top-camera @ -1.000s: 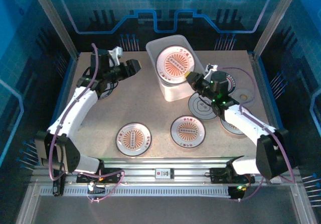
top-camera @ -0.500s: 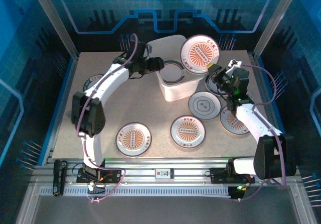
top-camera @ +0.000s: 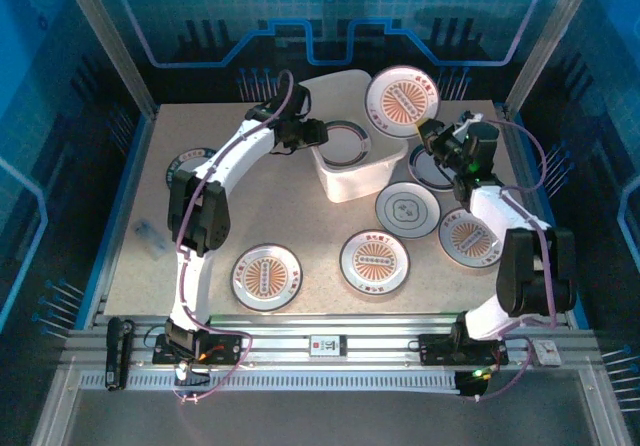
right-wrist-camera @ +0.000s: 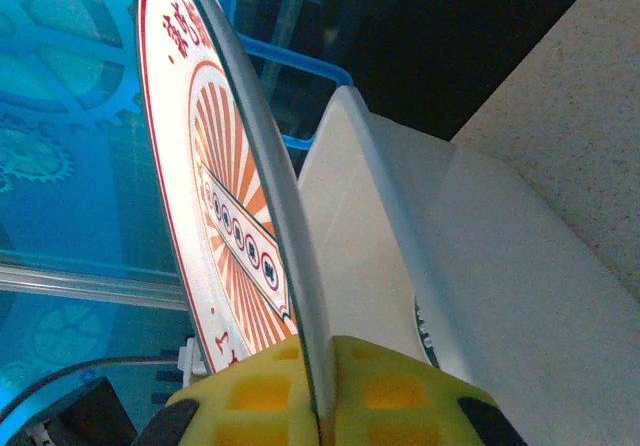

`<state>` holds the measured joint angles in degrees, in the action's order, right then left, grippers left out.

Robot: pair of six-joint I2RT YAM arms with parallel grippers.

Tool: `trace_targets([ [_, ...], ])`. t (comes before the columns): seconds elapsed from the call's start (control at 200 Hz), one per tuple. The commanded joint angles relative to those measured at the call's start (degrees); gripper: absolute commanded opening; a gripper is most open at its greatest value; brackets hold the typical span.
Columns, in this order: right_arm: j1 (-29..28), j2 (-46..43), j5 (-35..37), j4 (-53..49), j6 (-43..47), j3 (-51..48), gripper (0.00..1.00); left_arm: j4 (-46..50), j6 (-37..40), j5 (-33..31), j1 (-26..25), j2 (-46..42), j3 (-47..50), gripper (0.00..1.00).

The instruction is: Place the plates into the plastic bin on the countertop

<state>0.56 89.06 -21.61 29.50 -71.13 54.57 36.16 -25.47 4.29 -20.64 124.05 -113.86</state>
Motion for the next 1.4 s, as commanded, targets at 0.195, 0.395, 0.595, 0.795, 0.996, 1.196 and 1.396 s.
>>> trace_targets([
  [0.195, -0.4, 4.6, -3.6, 7.2, -3.8, 4.0, 0.00, -2.4, -0.8, -2.2, 1.8, -2.5, 4.6, 0.29],
  [0.395, -1.6, 4.0, -3.0, 5.9, -2.7, 4.7, 0.00, -5.4, -0.8, -3.2, 3.1, -8.1, 12.1, 0.23],
  [0.595, -2.0, 1.6, -2.7, 1.3, -1.0, 5.8, 0.00, -7.4, 0.1, -4.9, 3.5, -15.0, 20.8, 0.21],
  [0.795, -4.3, -0.9, -0.7, -4.8, 2.5, 7.3, 0.00, -11.2, -2.3, -7.8, 3.4, -23.8, 31.8, 0.19],
  [0.996, -6.7, -1.3, 0.4, -7.8, 3.0, 8.4, 0.00, -12.8, -5.3, -8.8, 3.3, -30.8, 40.0, 0.17],
  [1.196, -9.2, -1.0, 2.3, -18.0, 5.1, 13.7, 0.00, -14.0, -10.4, -9.1, 2.7, -35.1, 45.2, 0.18],
  [1.396, -12.4, 0.0, 5.0, -25.8, 6.4, 19.3, 0.00, -13.9, -12.9, -6.5, 2.2, -34.3, 45.2, 0.23],
])
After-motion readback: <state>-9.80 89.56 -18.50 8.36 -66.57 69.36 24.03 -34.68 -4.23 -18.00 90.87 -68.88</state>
